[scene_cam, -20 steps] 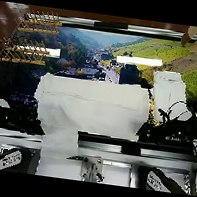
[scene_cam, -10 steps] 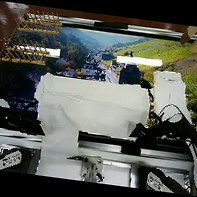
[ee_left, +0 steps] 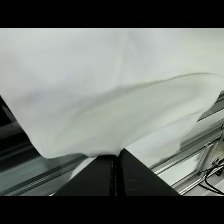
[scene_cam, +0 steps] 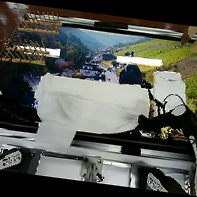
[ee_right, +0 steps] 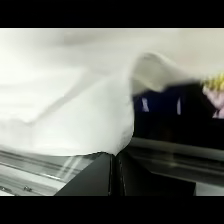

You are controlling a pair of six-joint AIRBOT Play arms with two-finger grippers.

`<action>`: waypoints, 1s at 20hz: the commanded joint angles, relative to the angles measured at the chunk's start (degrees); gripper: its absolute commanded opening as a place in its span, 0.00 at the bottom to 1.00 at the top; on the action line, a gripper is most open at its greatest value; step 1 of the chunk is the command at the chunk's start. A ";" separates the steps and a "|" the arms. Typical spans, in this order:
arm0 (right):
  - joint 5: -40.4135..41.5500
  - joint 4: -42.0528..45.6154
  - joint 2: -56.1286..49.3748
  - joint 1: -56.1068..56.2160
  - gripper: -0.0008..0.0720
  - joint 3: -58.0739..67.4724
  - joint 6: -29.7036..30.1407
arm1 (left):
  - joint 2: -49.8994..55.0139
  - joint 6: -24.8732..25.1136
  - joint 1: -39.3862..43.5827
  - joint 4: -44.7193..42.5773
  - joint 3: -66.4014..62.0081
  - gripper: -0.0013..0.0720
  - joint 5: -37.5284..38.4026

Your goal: Fold the shirts.

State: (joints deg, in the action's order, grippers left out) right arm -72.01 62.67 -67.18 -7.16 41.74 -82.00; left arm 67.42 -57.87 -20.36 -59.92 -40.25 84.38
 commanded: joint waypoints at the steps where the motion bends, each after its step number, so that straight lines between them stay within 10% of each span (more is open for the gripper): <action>1: 0.24 1.29 0.20 0.20 0.10 7.43 0.15 | 0.02 -0.02 0.07 3.69 -9.35 0.05 0.46; 20: 12.35 0.94 -29.90 2.99 0.10 38.42 -1.90 | 37.05 -7.48 6.47 9.44 -52.83 0.05 -5.25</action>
State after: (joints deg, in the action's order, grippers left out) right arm -62.76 64.73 -94.67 -4.19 79.11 -83.74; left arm 99.68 -62.92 -14.70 -51.07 -88.68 79.92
